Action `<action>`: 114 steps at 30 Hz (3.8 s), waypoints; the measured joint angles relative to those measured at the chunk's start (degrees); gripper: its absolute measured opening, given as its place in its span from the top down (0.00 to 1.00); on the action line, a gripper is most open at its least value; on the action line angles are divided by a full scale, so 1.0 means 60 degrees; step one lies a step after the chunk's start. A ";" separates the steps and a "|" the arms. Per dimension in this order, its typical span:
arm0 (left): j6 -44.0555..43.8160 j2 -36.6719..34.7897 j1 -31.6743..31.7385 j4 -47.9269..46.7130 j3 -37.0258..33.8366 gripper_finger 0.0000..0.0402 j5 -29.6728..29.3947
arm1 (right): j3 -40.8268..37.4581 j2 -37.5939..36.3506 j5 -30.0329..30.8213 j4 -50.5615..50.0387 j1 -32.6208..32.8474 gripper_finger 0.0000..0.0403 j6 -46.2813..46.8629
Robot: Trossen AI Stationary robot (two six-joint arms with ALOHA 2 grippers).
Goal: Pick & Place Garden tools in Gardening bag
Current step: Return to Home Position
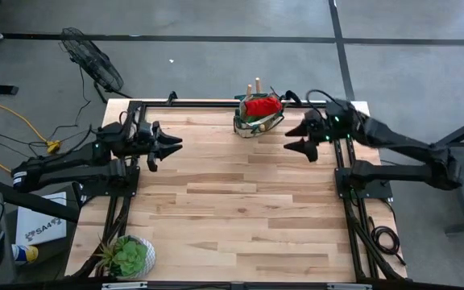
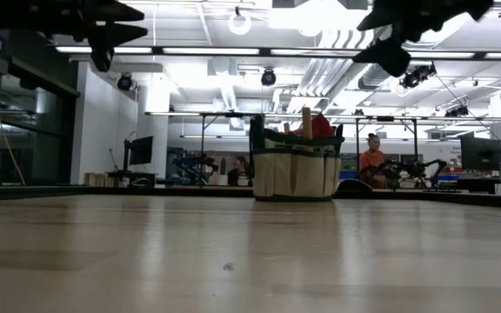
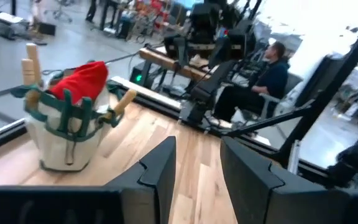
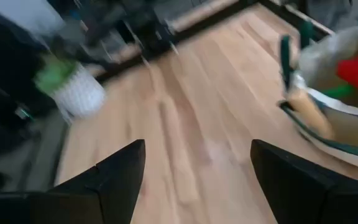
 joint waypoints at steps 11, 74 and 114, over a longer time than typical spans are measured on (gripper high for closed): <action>-0.0228 -0.0732 -0.0004 0.2215 -0.1788 0.69 0.0080 | -0.4225 -0.2814 0.1535 0.5569 0.1287 0.30 0.2773; -0.1452 -0.4225 0.0004 0.1045 -0.4166 0.69 -0.1419 | -0.8217 -0.8401 0.3928 0.4686 0.1699 0.30 0.2586; 0.2315 -0.4174 0.0004 -0.0066 -0.4024 0.69 -0.0265 | -0.8228 -0.8401 0.3924 0.4817 0.1706 0.30 0.2267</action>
